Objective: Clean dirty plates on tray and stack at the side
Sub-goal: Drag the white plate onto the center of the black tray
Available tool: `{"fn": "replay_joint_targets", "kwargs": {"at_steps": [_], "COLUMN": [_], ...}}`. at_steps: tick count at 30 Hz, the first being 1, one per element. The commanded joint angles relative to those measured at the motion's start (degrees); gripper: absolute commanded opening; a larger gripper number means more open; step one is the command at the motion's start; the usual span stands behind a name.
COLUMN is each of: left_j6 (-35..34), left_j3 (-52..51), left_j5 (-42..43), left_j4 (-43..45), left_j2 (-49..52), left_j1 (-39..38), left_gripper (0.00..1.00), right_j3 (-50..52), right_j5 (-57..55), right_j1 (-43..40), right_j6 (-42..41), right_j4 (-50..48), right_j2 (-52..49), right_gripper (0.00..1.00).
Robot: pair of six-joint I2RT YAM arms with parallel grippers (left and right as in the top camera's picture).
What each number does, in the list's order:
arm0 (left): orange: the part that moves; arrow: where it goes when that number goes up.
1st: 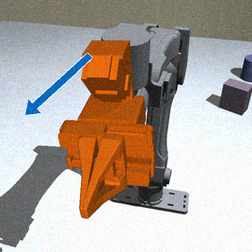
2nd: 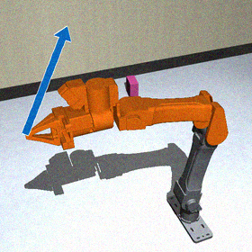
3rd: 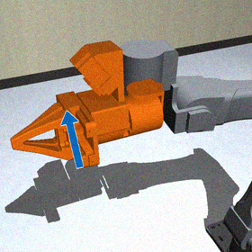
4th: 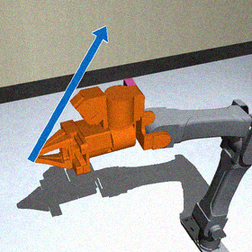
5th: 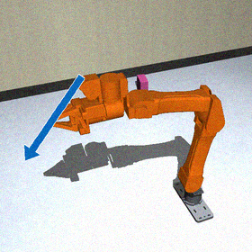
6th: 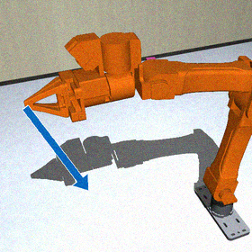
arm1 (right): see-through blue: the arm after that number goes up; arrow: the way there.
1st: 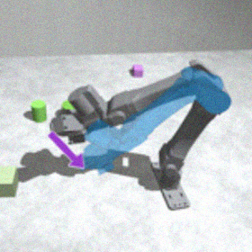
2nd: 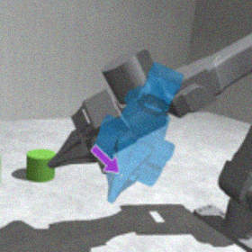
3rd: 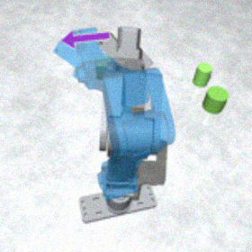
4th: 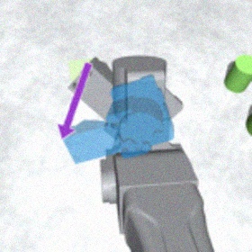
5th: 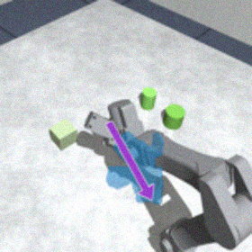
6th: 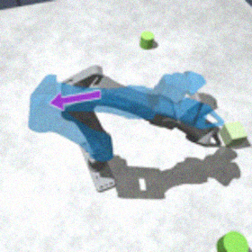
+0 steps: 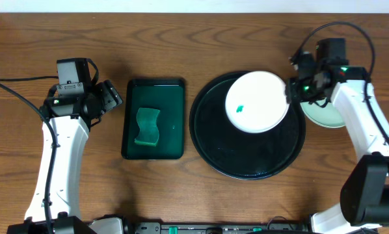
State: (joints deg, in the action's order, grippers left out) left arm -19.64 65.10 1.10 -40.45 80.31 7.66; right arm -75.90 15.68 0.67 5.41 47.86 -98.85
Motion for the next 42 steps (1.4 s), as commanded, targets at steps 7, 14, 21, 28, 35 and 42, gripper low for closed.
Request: {"fn": "replay_joint_targets", "kwargs": {"at_steps": [7,14,21,28,35,42], "left_j6": [-0.15,-0.15,-0.13,-0.13,-0.13,-0.15], "left_j3": [0.76,0.76,0.76,0.76,0.76,0.76], "left_j5": [-0.52,-0.52,-0.55,-0.52,-0.52,-0.52], "left_j4": [-0.02,-0.02,-0.02,-0.02,-0.02,-0.02], "left_j2": [0.07,0.07,0.07,0.07,0.07,0.07], "left_j1": [0.15,0.15,0.15,0.15,0.15,0.15], "left_gripper": [0.82,0.82,0.82,0.82,0.82,0.82], "right_j3": [0.0,0.0,-0.02,-0.2,2.16,6.16], "right_j5": [-0.63,-2.38,-5.4,-5.09,-5.16,-5.09], "right_j1": [7.23,9.03,9.01,8.96,9.31,9.51], "right_j6": [4.11,4.09,4.09,-1.84,-0.7,1.16], "right_j4": [0.28,-2.32,-6.75,-3.8,-3.19,-16.39], "right_j2": [-6.19,-11.98,-13.33,-12.37,-12.5,-12.5], "right_gripper": [0.01,0.01,0.23,0.33,0.31,0.26]}}
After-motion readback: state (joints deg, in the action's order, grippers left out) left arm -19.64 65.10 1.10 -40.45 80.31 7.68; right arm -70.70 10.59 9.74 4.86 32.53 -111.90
